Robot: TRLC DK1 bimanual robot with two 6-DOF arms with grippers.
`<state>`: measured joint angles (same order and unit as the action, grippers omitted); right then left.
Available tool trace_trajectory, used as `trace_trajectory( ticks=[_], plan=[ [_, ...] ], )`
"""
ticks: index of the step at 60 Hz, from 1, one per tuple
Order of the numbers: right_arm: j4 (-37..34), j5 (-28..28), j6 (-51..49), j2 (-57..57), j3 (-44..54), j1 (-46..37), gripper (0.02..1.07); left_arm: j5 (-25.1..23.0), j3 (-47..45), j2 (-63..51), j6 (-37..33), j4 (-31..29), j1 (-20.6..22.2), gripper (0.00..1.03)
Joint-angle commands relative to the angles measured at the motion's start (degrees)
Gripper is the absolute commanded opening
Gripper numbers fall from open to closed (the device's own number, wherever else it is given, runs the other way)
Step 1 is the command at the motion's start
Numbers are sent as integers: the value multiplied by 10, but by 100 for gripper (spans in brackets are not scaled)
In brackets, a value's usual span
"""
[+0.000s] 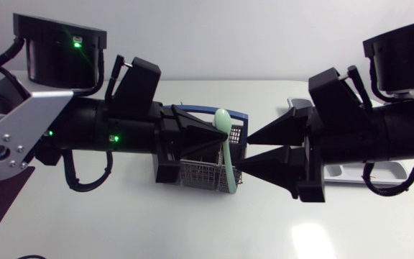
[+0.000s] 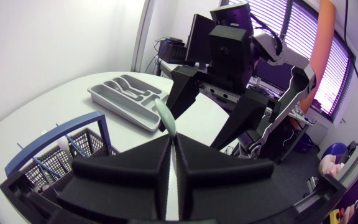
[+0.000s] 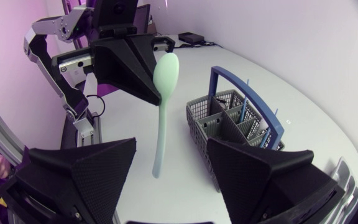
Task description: Unload the cutlery basket into the drawer organizer.
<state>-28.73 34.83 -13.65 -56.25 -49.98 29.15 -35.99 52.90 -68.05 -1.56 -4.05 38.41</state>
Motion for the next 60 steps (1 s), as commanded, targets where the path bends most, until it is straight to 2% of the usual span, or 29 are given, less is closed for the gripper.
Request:
trace_trajectory(
  ticks=[1,5,6,9,17,28,32,34,50,55,59,60],
  plan=[
    [2,10,9,-18,-16,4,84,-8,17,-12,-2,-1,8,4],
    [6,11,12,-30,-19,9,83,-8,17,-13,2,-1,11,4],
    [10,15,13,-34,-20,10,77,-8,17,-14,2,-1,11,4],
    [20,20,18,-38,-20,10,71,-8,17,-16,3,0,18,4],
    [30,20,25,-50,-24,14,64,-8,17,-16,4,1,21,4],
    [38,26,28,-54,-26,17,37,-8,16,-18,3,5,21,4],
    [37,35,28,-56,-26,18,19,-8,15,-18,4,8,21,4],
    [37,36,28,-58,-26,18,14,-8,15,-17,4,10,21,4],
    [28,27,26,-56,-14,20,8,-8,15,-15,8,19,19,4],
    [20,12,22,-55,-14,22,8,-8,16,-14,8,19,20,11],
    [14,8,20,-54,-14,22,8,-8,16,-11,8,18,20,24],
    [13,6,19,-54,-14,21,8,-7,16,-10,8,17,20,30]
  ],
)
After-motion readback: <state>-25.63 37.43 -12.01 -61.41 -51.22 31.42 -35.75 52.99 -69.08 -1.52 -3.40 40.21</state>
